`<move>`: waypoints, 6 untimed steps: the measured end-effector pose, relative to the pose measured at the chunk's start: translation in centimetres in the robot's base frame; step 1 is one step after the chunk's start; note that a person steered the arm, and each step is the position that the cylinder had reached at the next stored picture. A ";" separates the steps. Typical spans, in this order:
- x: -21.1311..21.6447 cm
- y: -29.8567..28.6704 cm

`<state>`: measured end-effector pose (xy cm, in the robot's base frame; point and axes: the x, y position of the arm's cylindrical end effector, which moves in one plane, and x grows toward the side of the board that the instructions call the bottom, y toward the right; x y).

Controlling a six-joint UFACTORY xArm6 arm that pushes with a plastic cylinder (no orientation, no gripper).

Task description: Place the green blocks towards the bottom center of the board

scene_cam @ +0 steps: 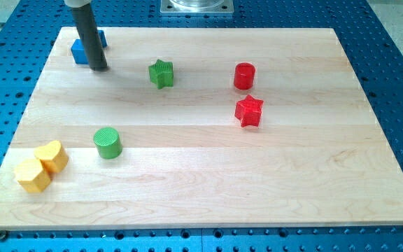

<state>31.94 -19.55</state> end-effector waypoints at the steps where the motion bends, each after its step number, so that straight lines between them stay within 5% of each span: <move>1: 1.0 0.2; 6: 1.0 3.1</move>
<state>32.90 -16.42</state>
